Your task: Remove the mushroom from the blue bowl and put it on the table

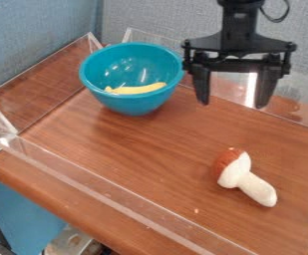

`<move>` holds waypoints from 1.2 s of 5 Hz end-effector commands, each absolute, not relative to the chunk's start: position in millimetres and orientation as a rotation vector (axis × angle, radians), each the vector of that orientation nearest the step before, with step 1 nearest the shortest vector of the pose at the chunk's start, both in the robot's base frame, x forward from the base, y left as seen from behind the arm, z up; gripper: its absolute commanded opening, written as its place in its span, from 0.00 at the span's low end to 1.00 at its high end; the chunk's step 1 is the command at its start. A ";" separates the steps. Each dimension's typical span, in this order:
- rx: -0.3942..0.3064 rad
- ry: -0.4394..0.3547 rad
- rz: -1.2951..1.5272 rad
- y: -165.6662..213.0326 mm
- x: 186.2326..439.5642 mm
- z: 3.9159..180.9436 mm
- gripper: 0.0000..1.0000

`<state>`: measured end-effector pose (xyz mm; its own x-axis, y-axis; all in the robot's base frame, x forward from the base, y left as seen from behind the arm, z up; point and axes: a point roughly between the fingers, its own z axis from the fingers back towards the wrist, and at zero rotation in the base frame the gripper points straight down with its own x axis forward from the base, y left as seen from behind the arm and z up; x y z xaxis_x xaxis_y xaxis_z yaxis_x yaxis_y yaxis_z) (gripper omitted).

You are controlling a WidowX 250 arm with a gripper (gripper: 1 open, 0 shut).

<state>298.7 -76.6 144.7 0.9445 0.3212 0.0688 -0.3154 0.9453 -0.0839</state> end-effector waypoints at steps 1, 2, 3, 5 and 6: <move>-0.086 -0.133 0.292 -75.5 305.4 160.8 1.00; -0.081 -0.135 0.279 -69.6 306.8 161.1 0.00; -0.073 -0.134 0.329 -68.2 309.0 154.2 1.00; -0.046 -0.116 0.379 -64.6 322.5 133.1 0.00; -0.024 -0.103 0.395 -61.5 329.9 121.2 0.00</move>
